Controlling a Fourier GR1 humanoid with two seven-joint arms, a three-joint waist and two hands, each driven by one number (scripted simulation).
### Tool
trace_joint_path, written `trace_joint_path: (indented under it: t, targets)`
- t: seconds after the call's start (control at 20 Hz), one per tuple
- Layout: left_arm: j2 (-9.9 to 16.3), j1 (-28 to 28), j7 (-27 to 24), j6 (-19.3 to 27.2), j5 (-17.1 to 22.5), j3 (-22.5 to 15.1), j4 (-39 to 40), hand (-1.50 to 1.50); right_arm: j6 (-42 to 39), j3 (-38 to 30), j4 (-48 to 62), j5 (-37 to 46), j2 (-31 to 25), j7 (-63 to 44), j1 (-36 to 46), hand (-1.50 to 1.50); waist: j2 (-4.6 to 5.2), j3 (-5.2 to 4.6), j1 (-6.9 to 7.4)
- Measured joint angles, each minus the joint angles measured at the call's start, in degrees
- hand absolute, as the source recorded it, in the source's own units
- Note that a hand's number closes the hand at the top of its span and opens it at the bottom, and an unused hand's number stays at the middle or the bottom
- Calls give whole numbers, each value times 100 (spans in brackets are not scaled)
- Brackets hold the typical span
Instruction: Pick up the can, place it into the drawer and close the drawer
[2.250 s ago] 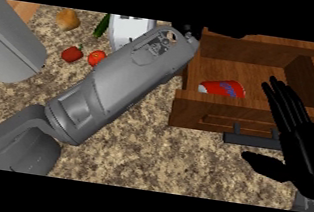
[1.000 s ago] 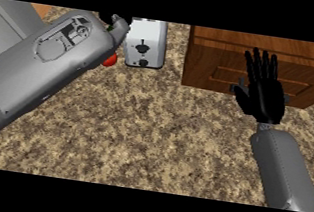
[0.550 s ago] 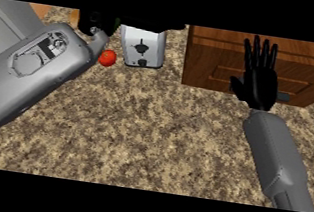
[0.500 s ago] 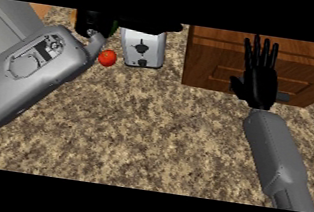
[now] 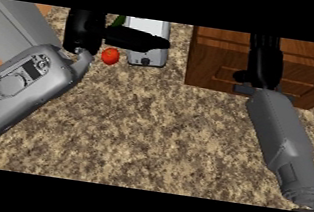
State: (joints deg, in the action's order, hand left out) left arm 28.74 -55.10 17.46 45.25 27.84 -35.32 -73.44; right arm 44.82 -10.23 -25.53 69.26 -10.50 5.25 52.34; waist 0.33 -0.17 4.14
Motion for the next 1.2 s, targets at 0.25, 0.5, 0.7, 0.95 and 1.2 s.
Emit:
trace_joint_path:
  t: [0.25,0.5,0.7,0.95,1.2]
  targets:
    - [40,288,-93,-39,-80,24,-213,-150,-160,-99,585,54,-156,-60,527,-150,69,7,39]
    - [116,558,-156,-78,-149,71,-429,-150,-206,-207,949,17,-205,36,803,-150,94,13,28]
    - [127,769,-229,-83,-212,77,-592,-150,-315,-348,1103,-135,-236,349,925,-150,107,19,19]
    - [173,848,-260,-173,-212,162,-598,-150,-494,-749,1060,-617,-175,963,1025,-150,143,40,-42]
    - [236,1038,-332,-231,-211,248,-662,-150,-840,-1281,973,-1274,-12,1540,1137,-150,137,48,-67]
